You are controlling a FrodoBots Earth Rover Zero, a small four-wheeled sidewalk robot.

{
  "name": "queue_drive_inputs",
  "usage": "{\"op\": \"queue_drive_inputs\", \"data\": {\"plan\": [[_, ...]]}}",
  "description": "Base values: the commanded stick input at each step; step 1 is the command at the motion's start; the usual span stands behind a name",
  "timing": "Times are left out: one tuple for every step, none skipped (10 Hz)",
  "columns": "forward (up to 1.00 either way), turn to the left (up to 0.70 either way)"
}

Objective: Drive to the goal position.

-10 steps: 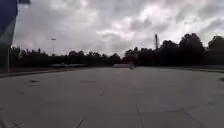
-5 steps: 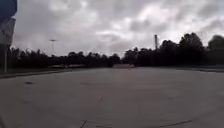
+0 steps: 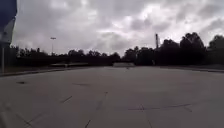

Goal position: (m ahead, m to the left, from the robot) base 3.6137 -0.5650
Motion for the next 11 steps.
{"op": "queue_drive_inputs", "data": {"plan": [[0.70, 0.00], [0.70, 0.00], [0.70, 0.00], [0.70, 0.00], [0.70, 0.00], [0.70, 0.00], [0.70, 0.00], [0.70, 0.00], [0.70, 0.00], [0.70, 0.00], [0.70, 0.00]]}}
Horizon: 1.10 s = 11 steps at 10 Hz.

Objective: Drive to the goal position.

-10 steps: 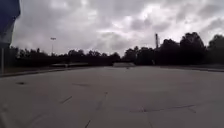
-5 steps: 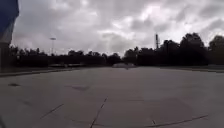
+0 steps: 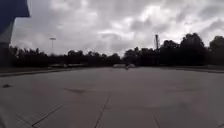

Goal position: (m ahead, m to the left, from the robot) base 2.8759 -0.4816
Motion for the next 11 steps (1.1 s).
{"op": "queue_drive_inputs", "data": {"plan": [[0.70, 0.00], [0.70, 0.00], [0.70, 0.00], [0.70, 0.00], [0.70, 0.00], [0.70, 0.00], [0.70, 0.00], [0.70, 0.00], [0.70, 0.00], [0.70, 0.00], [0.70, 0.00]]}}
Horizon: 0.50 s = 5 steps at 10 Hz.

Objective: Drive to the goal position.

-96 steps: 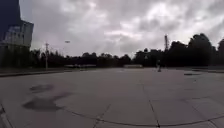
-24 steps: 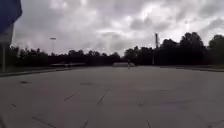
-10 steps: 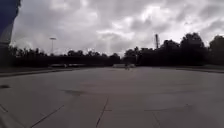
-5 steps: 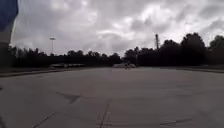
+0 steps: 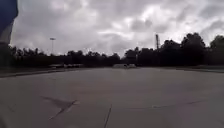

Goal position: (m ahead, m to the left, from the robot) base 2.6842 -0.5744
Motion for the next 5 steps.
{"op": "queue_drive_inputs", "data": {"plan": [[0.70, 0.00], [0.70, 0.00], [0.70, 0.00], [0.70, 0.00], [0.70, 0.00]]}}
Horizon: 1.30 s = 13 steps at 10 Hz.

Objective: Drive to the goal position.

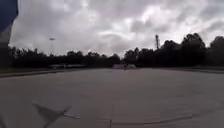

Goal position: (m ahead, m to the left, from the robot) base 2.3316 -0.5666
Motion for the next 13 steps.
{"op": "queue_drive_inputs", "data": {"plan": [[0.70, 0.00], [0.70, 0.00], [0.70, 0.00], [0.70, 0.00], [0.70, 0.00], [0.70, 0.00], [0.70, 0.00], [0.70, 0.00], [0.70, 0.00], [0.70, 0.00], [0.70, -0.09], [0.70, -0.21], [0.70, -0.08]]}}
